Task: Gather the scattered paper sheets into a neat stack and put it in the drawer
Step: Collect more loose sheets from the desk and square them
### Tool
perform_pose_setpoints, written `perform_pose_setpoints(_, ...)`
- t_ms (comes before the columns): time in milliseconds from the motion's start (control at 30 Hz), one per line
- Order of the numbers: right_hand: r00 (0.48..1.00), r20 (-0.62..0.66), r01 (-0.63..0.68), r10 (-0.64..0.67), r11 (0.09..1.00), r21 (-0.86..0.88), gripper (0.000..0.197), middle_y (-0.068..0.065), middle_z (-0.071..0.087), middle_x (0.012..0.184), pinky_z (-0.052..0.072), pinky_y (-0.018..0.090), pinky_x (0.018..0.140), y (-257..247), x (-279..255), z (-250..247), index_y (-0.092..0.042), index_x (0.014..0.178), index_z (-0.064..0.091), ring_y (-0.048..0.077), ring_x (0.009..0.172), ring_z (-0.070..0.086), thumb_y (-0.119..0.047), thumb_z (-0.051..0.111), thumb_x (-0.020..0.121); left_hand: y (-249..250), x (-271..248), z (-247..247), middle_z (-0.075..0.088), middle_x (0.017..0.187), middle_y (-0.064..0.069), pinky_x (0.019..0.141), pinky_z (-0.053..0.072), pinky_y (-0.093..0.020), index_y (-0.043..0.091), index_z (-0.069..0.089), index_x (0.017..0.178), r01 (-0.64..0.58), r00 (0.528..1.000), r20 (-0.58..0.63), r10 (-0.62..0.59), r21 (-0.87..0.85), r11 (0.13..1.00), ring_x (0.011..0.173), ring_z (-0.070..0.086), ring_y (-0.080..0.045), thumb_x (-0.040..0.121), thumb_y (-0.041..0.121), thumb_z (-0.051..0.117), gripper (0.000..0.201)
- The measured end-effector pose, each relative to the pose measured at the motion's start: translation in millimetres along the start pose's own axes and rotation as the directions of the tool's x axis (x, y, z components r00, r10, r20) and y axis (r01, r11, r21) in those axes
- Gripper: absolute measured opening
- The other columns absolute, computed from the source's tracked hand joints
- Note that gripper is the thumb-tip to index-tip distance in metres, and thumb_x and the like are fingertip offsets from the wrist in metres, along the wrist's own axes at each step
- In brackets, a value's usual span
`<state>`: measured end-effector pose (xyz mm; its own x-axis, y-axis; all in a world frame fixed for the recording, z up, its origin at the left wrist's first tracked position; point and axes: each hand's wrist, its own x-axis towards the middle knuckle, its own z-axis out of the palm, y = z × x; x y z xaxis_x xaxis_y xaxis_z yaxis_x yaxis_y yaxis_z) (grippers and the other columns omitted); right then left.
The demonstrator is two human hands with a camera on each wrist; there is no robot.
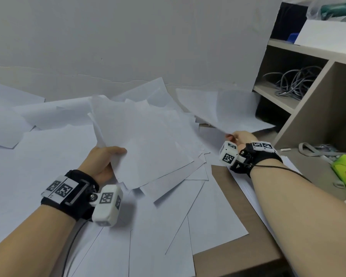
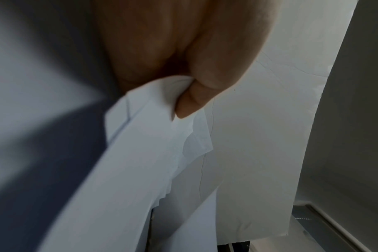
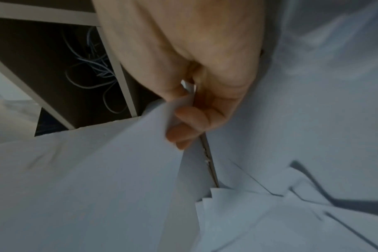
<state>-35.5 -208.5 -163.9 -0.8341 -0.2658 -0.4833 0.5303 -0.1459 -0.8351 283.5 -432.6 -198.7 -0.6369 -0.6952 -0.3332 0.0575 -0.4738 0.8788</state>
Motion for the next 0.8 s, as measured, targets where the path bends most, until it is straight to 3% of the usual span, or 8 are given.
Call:
perform_pose_setpoints(100, 0.997, 0.075, -0.022, 0.035, 0.985, -0.174, 0.009, 0.013, 0.061, 0.071, 0.047, 0.022, 0.04, 19, -25, 9, -0.001, 0.09, 0.051, 0.019, 0.046, 0.056, -0.003, 0.048, 0.098, 4, -2, -2, 0.072, 0.115, -0.018, 0.071, 0.059, -0.052, 0.005, 0.056, 0.133, 0.049, 0.999, 0.021, -0.049, 0.017, 0.999, 0.092, 0.073, -0.036, 0.087, -0.006, 0.06, 0.048)
perform_pose_setpoints(233, 0.974, 0.209, 0.009, 0.088, 0.906, -0.423, 0.022, 0.024, 0.066, 0.113, 0.058, 0.046, 0.065, 36, -53, 20, 0.005, 0.118, 0.053, 0.037, 0.095, 0.068, -0.004, 0.053, 0.098, 19, -15, -7, 0.076, 0.093, -0.015, 0.058, 0.061, -0.043, 0.005, 0.059, 0.123, 0.107, 0.993, 0.046, -0.109, 0.045, 0.993, 0.076, 0.076, -0.032, 0.092, 0.001, 0.059, 0.031)
perform_pose_setpoints(333, 0.962, 0.267, 0.138, 0.062, 0.73, -0.669, 0.027, 0.025, 0.069, 0.11, 0.059, 0.052, 0.075, 38, -72, 28, 0.008, 0.114, 0.058, 0.039, 0.093, 0.07, -0.007, 0.062, 0.092, 30, -28, -12, 0.077, 0.081, -0.012, 0.054, 0.06, -0.037, 0.007, 0.063, 0.108, 0.116, 0.988, 0.096, -0.122, 0.069, 0.991, 0.066, 0.075, -0.027, 0.098, 0.011, 0.056, 0.013)
perform_pose_setpoints(433, 0.937, 0.348, 0.294, 0.038, 0.455, -0.841, 0.02, 0.023, 0.07, 0.106, 0.056, 0.056, 0.088, 40, -82, 39, 0.0, 0.101, 0.064, 0.038, 0.095, 0.07, -0.015, 0.066, 0.088, 36, -40, -18, 0.077, 0.086, -0.013, 0.053, 0.059, -0.035, 0.008, 0.065, 0.104, 0.141, 0.973, 0.171, -0.152, 0.075, 0.987, 0.07, 0.076, -0.027, 0.102, 0.029, 0.051, 0.025)
perform_pose_setpoints(500, 0.922, 0.385, 0.333, 0.043, 0.42, -0.844, 0.003, 0.012, 0.067, 0.101, 0.059, 0.043, 0.082, 43, -91, 48, -0.013, 0.092, 0.061, 0.028, 0.087, 0.068, -0.012, 0.065, 0.092, 38, -45, -22, 0.077, 0.099, -0.015, 0.056, 0.06, -0.035, 0.007, 0.066, 0.113, 0.136, 0.963, 0.217, -0.159, 0.116, 0.984, 0.08, 0.077, -0.028, 0.101, 0.04, 0.051, 0.039)
perform_pose_setpoints(600, 0.903, 0.427, 0.39, 0.04, 0.339, -0.856, 0.009, 0.006, 0.064, 0.093, 0.056, 0.031, 0.064, 51, -104, 62, -0.014, 0.098, 0.059, 0.02, 0.077, 0.065, -0.013, 0.065, 0.092, 37, -50, -27, 0.073, 0.119, -0.016, 0.073, 0.062, -0.046, 0.011, 0.065, 0.125, 0.134, 0.942, 0.284, -0.178, 0.166, 0.977, 0.099, 0.074, -0.033, 0.097, 0.047, 0.052, 0.047)
perform_pose_setpoints(700, 0.881, 0.463, 0.431, 0.104, 0.232, -0.872, 0.026, 0.01, 0.071, 0.103, 0.059, 0.042, 0.082, 59, -108, 75, -0.002, 0.106, 0.064, 0.03, 0.093, 0.07, -0.019, 0.07, 0.087, 34, -49, -30, 0.069, 0.126, -0.016, 0.098, 0.052, -0.056, 0.013, 0.065, 0.127, 0.145, 0.935, 0.292, -0.201, 0.203, 0.968, 0.114, 0.067, -0.037, 0.097, 0.042, 0.057, 0.043)
perform_pose_setpoints(800, 0.867, 0.478, 0.448, 0.143, 0.199, -0.872, 0.027, 0.018, 0.073, 0.104, 0.057, 0.055, 0.085, 70, -113, 84, -0.002, 0.111, 0.066, 0.038, 0.097, 0.071, -0.015, 0.07, 0.087, 30, -43, -31, 0.07, 0.122, -0.021, 0.085, 0.057, -0.051, 0.004, 0.062, 0.131, 0.153, 0.951, 0.232, -0.205, 0.225, 0.962, 0.104, 0.071, -0.038, 0.098, 0.02, 0.059, 0.037)
